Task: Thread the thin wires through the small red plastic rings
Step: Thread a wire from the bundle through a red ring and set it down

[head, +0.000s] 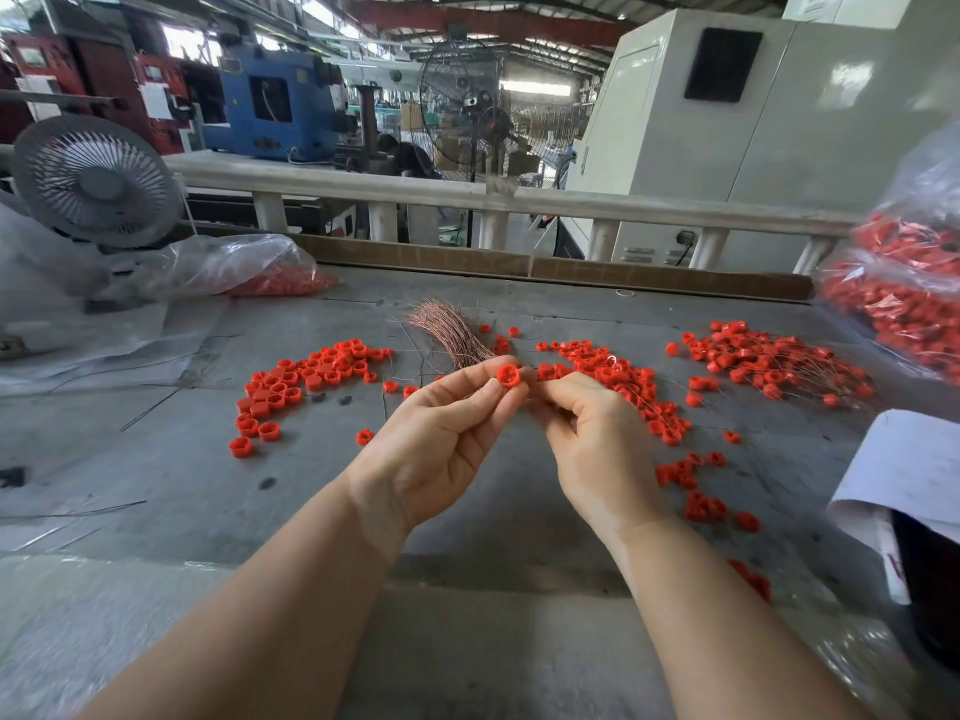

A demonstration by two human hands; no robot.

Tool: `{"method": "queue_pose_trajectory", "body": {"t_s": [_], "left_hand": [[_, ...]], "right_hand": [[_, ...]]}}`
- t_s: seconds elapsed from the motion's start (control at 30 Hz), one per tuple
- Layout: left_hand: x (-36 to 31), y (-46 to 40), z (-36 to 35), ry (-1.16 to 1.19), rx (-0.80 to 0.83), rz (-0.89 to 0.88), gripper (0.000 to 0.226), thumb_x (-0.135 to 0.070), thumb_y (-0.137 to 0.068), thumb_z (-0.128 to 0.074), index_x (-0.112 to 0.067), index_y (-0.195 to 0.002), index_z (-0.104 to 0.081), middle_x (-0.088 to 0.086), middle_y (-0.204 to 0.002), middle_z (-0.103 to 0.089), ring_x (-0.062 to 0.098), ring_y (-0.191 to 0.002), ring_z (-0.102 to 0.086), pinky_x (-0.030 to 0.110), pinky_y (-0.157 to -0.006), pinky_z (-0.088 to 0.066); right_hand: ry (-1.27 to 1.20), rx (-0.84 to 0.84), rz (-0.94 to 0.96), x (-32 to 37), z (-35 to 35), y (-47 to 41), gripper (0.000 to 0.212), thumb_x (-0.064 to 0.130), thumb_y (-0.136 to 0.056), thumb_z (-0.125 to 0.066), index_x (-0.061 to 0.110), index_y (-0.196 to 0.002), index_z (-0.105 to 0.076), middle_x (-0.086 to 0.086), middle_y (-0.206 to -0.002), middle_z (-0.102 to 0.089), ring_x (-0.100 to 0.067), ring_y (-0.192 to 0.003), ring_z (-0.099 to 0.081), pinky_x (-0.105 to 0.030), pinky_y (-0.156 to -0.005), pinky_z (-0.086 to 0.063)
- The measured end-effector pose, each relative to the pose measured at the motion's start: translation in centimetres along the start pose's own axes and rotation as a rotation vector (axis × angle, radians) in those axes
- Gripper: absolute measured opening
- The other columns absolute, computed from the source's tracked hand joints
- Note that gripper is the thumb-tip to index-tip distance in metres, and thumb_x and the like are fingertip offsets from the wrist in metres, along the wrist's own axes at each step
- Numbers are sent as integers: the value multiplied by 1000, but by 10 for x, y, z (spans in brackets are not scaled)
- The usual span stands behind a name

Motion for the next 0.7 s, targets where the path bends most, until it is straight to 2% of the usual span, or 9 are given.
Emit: {"method": "queue_pose_trajectory", "body": {"t_s": [0.13,0.27,0.37,0.43,0.57,0.7], "left_hand": [[1,0,-1,-1,18,8,20,4,-68,-54,1,-71,-73,16,-81,-70,16,-74,-71,18,-62,-56],[0,0,1,-5,-1,1,20,3,-68,-54,0,-68,-74,15,-76,-70,16,-71,-70,19,-63,-56],[-1,-1,7,-8,-69,-10,19,4,-74,-53,1,-74,-72,13,-74,-70,16,-67,-70,21,-63,-57],[0,-2,12,-21,-137,-9,18,7,-84,-48,3,-82,-66,13,-71,-70,15,-63,-69,21,-61,-57],[2,-4,18,-95,-198,-1,17,9,-88,-46,4,-83,-62,12,-67,-68,15,-62,-68,21,-60,-57],[3,-4,21,-182,-235,-13,16,11,-88,-47,6,-83,-62,13,-71,-65,16,-67,-65,22,-64,-58]], "right_hand": [[9,47,-41,1,-5,2,13,12,-88,-63,8,-93,-73,-5,-84,-67,-24,-80,-61,-43,-76,-48],[-3,120,-92,0,-10,4,15,15,-88,-63,12,-97,-73,-4,-90,-68,-23,-88,-62,-40,-81,-47],[106,175,-135,-6,-14,4,17,14,-87,-63,17,-101,-72,0,-95,-67,-20,-91,-60,-35,-83,-46],[188,70,-170,-11,-6,2,27,2,-83,-58,17,-102,-71,0,-99,-67,-20,-95,-59,-32,-86,-46],[138,-310,-409,-30,29,-2,44,-10,-77,-38,14,-97,-70,-5,-98,-68,-24,-97,-60,-32,-82,-47],[155,-325,-545,-42,33,0,46,-11,-77,-37,14,-101,-68,-5,-101,-66,-25,-99,-58,-39,-87,-47]]}}
Point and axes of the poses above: each hand's wrist, its own y-axis away from the middle knuckle, its own z-axis out of the back of the hand, x = y × z, the point moved 5 cm from there along -y, towards the middle knuckle
